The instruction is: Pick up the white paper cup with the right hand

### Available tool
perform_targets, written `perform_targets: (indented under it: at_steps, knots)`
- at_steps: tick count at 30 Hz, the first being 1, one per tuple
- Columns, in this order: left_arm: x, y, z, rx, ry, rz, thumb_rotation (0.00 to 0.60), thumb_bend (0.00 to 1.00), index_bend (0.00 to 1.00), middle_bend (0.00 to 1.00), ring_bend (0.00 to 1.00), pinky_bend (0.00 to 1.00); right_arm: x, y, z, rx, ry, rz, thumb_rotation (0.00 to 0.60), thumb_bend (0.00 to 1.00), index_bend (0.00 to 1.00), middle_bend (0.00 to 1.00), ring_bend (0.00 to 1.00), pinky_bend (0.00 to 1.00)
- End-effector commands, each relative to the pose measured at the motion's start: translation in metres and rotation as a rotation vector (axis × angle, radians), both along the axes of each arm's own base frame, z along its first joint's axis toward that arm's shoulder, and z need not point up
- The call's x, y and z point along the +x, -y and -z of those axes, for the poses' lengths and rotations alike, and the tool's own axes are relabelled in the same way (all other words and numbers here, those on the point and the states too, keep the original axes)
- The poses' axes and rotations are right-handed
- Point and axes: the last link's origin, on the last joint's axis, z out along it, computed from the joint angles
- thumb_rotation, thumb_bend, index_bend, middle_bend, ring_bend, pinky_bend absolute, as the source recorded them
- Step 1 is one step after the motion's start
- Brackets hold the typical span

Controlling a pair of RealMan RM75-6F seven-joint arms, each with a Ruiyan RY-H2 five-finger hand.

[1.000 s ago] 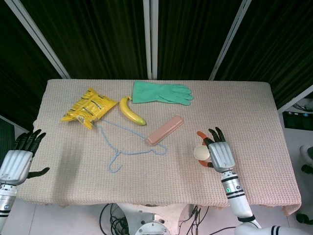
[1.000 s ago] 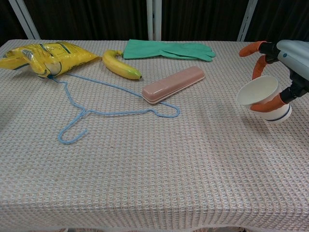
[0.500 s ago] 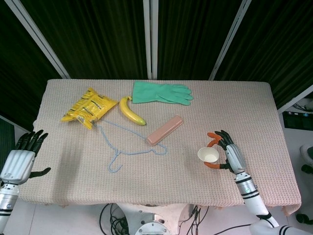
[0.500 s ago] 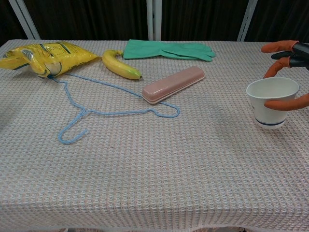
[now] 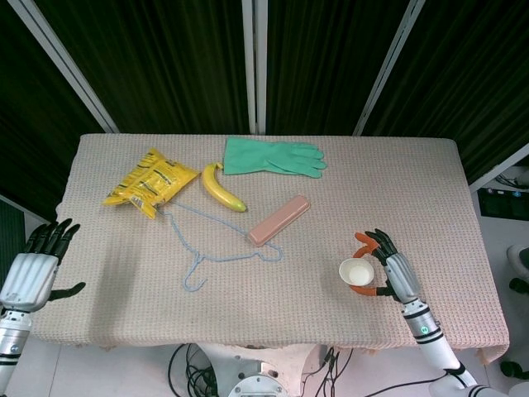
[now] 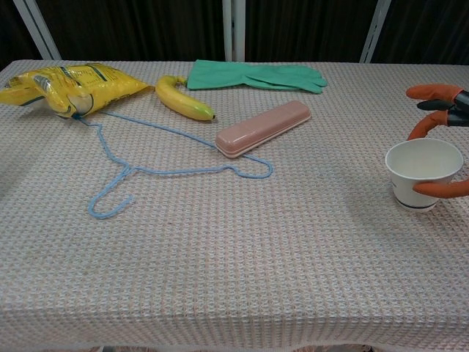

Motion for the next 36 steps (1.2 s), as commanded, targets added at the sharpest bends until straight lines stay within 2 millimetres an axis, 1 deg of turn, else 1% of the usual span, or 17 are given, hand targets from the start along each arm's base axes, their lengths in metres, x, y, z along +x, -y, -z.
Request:
perform_targets:
  at_steps: [1, 3, 6, 8, 11, 14, 17, 18, 20, 21, 24, 25, 27, 30, 33, 36]
  knots:
    - [0.000, 0.000, 0.000, -0.001, 0.000, 0.000, 0.600, 0.05, 0.00, 0.00, 0.00, 0.00, -0.005, -0.003, -0.001, 0.003, -0.007, 0.010, 0.600, 0.00, 0.03, 0.38, 0.05, 0.00]
    - [0.000, 0.000, 0.000, -0.003, -0.002, 0.000, 0.600, 0.05, 0.00, 0.00, 0.00, 0.00, -0.009, -0.005, -0.003, 0.003, -0.018, 0.016, 0.600, 0.00, 0.00, 0.30, 0.02, 0.00]
    - [0.001, 0.001, 0.002, -0.007, -0.007, 0.000, 0.600, 0.05, 0.00, 0.00, 0.00, 0.00, -0.012, -0.009, -0.007, -0.007, -0.028, 0.013, 0.600, 0.00, 0.00, 0.07, 0.00, 0.00]
    - [0.001, 0.001, 0.002, -0.008, -0.009, 0.000, 0.600, 0.05, 0.01, 0.00, 0.00, 0.00, -0.013, -0.012, -0.011, -0.015, -0.036, 0.008, 0.600, 0.00, 0.00, 0.01, 0.00, 0.00]
    - [0.002, 0.001, 0.002, -0.007, -0.009, 0.000, 0.600, 0.05, 0.01, 0.00, 0.00, 0.00, -0.015, -0.018, -0.020, -0.043, -0.044, -0.010, 0.600, 0.00, 0.00, 0.00, 0.00, 0.00]
    - [0.002, 0.001, 0.002, -0.003, -0.007, 0.003, 0.600, 0.05, 0.01, 0.00, 0.00, 0.00, -0.014, -0.025, -0.037, -0.105, -0.073, -0.043, 0.600, 0.00, 0.00, 0.00, 0.00, 0.00]
    - [0.002, 0.001, 0.001, 0.000, -0.007, 0.005, 0.600, 0.05, 0.01, 0.00, 0.00, 0.00, -0.014, -0.034, -0.066, -0.219, -0.182, -0.076, 0.600, 0.00, 0.00, 0.00, 0.00, 0.00]
    - [0.002, 0.001, 0.001, 0.000, -0.007, 0.007, 0.600, 0.05, 0.01, 0.00, 0.00, 0.00, -0.016, -0.038, -0.080, -0.274, -0.261, -0.070, 0.600, 0.00, 0.00, 0.00, 0.00, 0.00]
    - [0.003, 0.002, 0.001, 0.001, -0.007, 0.010, 0.600, 0.05, 0.01, 0.00, 0.00, 0.00, -0.018, -0.047, -0.102, -0.355, -0.400, -0.025, 0.600, 0.00, 0.00, 0.00, 0.00, 0.00]
    - [0.003, 0.002, 0.001, 0.002, -0.005, 0.012, 0.600, 0.05, 0.01, 0.00, 0.00, 0.00, -0.018, -0.054, -0.116, -0.402, -0.480, 0.026, 0.600, 0.00, 0.00, 0.00, 0.00, 0.00]
    - [0.003, 0.001, 0.000, 0.006, -0.003, 0.011, 0.600, 0.05, 0.01, 0.00, 0.00, 0.00, -0.019, -0.074, -0.142, -0.408, -0.635, 0.198, 0.600, 0.00, 0.00, 0.00, 0.00, 0.00]
    - [0.002, 0.001, -0.001, 0.007, -0.002, 0.010, 0.600, 0.05, 0.01, 0.00, 0.00, 0.00, -0.019, -0.079, -0.149, -0.401, -0.658, 0.248, 0.600, 0.00, 0.00, 0.00, 0.00, 0.00]
    - [0.002, 0.001, -0.001, 0.008, -0.001, 0.011, 0.600, 0.05, 0.01, 0.00, 0.00, 0.00, -0.019, -0.088, -0.159, -0.371, -0.686, 0.349, 0.600, 0.00, 0.00, 0.00, 0.00, 0.00]
    - [0.002, 0.001, -0.001, 0.007, 0.000, 0.012, 0.600, 0.05, 0.01, 0.00, 0.00, 0.00, -0.026, -0.093, -0.164, -0.313, -0.686, 0.451, 0.600, 0.00, 0.00, 0.00, 0.00, 0.00]
    - [0.002, 0.002, -0.002, 0.010, 0.005, 0.015, 0.600, 0.05, 0.01, 0.00, 0.00, 0.00, -0.031, -0.094, -0.164, -0.279, -0.691, 0.473, 0.600, 0.00, 0.00, 0.00, 0.00, 0.00]
    - [0.002, 0.001, -0.001, 0.010, 0.004, 0.014, 0.600, 0.05, 0.01, 0.00, 0.00, 0.00, -0.031, -0.093, -0.163, -0.270, -0.698, 0.472, 0.600, 0.00, 0.00, 0.00, 0.00, 0.00]
